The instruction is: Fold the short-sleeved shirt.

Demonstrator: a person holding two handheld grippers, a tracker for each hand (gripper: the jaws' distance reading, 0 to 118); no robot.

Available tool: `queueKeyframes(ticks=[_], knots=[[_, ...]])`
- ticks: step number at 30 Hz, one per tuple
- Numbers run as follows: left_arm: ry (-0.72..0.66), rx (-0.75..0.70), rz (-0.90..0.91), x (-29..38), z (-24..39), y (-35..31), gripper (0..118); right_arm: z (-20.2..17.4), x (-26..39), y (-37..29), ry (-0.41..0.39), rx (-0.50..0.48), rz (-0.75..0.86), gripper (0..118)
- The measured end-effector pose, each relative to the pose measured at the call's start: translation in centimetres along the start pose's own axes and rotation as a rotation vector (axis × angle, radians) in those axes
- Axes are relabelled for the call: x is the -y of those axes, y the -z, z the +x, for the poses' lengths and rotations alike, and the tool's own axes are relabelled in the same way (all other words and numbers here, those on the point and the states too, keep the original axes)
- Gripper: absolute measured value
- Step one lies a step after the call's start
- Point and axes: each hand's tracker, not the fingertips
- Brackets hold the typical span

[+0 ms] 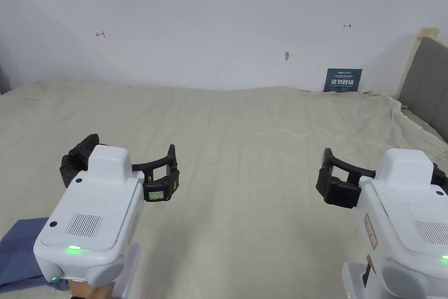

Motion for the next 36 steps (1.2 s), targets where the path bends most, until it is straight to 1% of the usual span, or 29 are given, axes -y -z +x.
queueKeyframes(ticks=[36], knots=[[-0.01, 0.004, 0.0, -0.01, -0.32, -0.08, 118, -0.37, -0.12, -0.47, -0.003, -0.004, 0.005, 118]])
